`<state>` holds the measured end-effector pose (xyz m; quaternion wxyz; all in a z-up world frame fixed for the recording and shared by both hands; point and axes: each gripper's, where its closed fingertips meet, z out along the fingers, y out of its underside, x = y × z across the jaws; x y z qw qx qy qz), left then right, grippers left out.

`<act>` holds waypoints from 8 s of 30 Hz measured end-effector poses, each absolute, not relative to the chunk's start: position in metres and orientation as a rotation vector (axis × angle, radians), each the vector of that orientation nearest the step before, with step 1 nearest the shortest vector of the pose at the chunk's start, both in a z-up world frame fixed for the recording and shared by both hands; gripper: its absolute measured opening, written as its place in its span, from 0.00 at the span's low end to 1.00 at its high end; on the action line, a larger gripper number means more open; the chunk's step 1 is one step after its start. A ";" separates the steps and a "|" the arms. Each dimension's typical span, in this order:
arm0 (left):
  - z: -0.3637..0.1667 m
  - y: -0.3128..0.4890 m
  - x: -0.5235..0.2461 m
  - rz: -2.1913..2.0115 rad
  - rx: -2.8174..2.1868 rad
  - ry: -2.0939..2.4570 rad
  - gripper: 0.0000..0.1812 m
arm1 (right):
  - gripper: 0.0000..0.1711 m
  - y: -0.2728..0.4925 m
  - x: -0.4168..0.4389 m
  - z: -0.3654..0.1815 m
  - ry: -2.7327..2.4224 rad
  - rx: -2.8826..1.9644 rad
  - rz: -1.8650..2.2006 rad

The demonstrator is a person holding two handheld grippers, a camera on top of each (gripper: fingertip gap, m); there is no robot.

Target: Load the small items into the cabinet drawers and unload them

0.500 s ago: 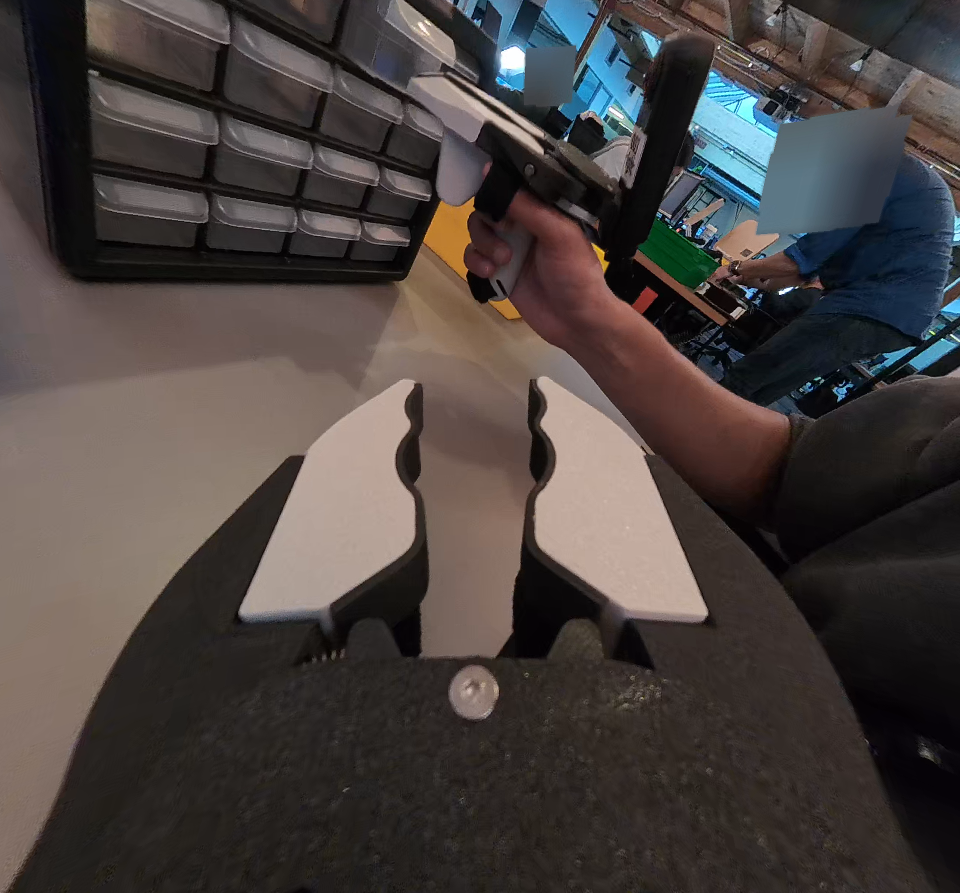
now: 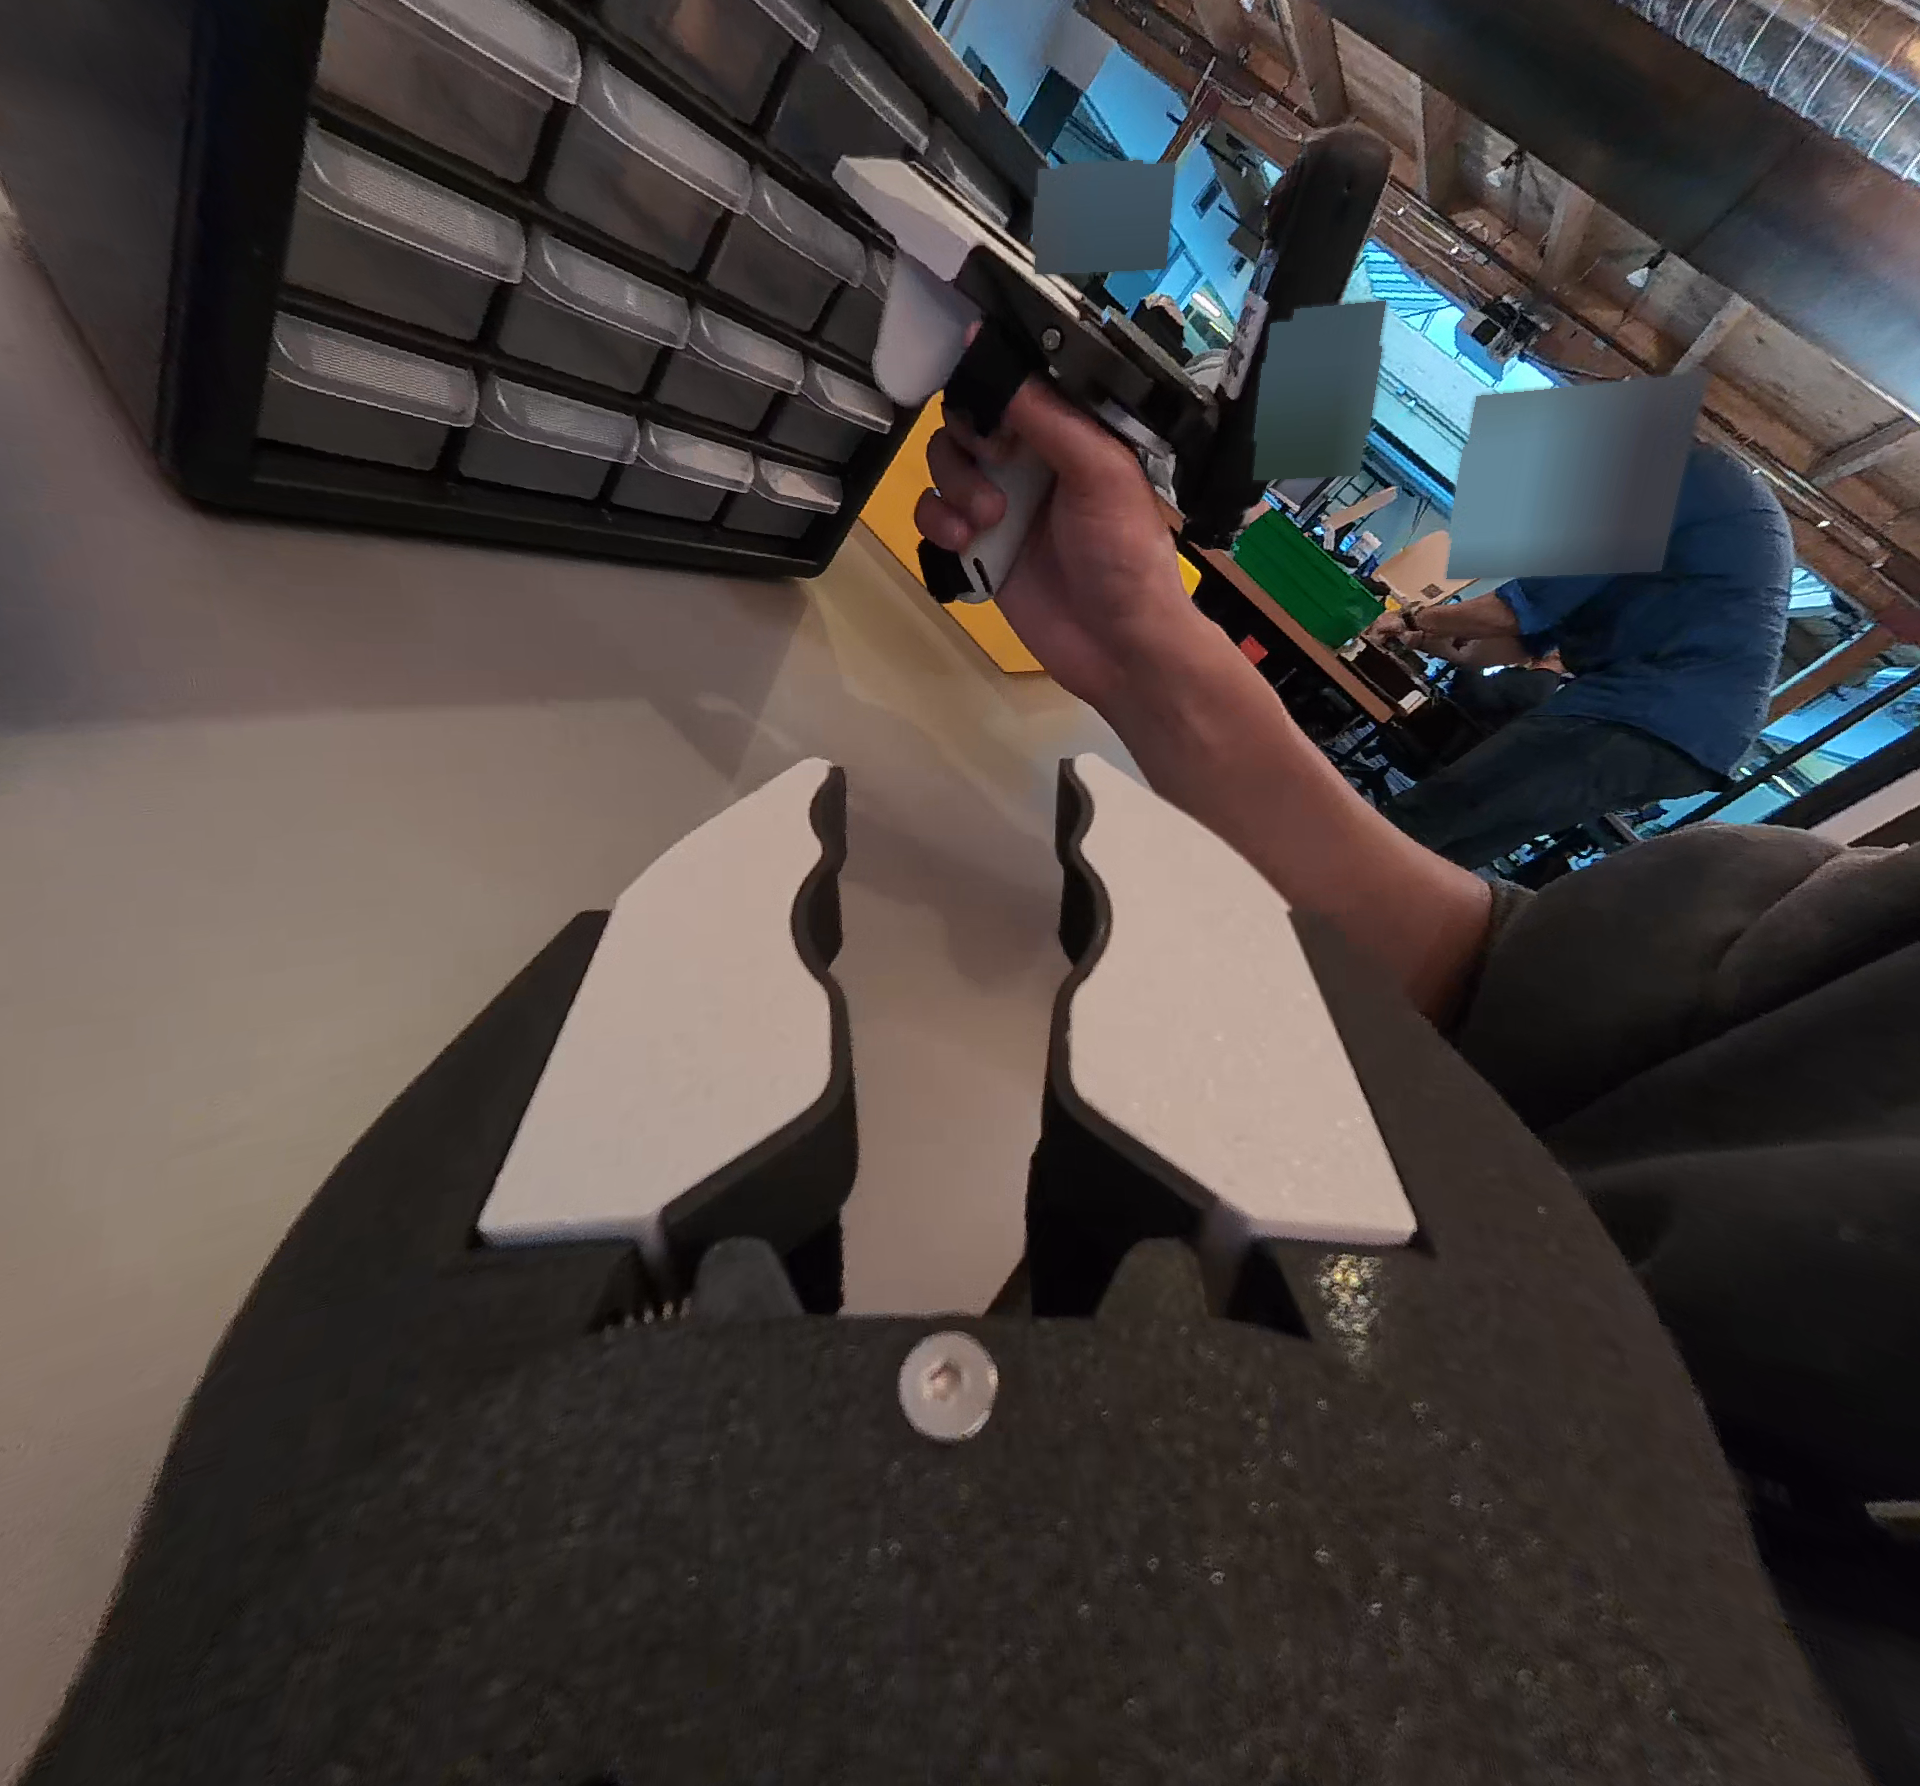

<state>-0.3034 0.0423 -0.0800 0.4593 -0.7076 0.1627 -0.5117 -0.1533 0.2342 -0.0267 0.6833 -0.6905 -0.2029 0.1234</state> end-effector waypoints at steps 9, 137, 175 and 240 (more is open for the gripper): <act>-0.089 0.051 -0.312 -1.091 -1.768 0.442 0.21 | 0.14 0.176 -0.144 -0.070 -0.718 -1.617 0.152; -0.103 0.065 -0.297 -0.872 -1.788 0.612 0.30 | 0.13 0.198 -0.211 -0.053 -1.333 -1.310 -0.354; -0.105 0.070 -0.302 -0.816 -1.796 0.617 0.30 | 0.28 0.216 -0.212 -0.093 -0.760 -1.716 0.593; -0.040 0.197 -0.207 -0.499 -2.486 1.279 0.12 | 0.26 0.202 -0.216 -0.093 -0.744 -1.694 0.662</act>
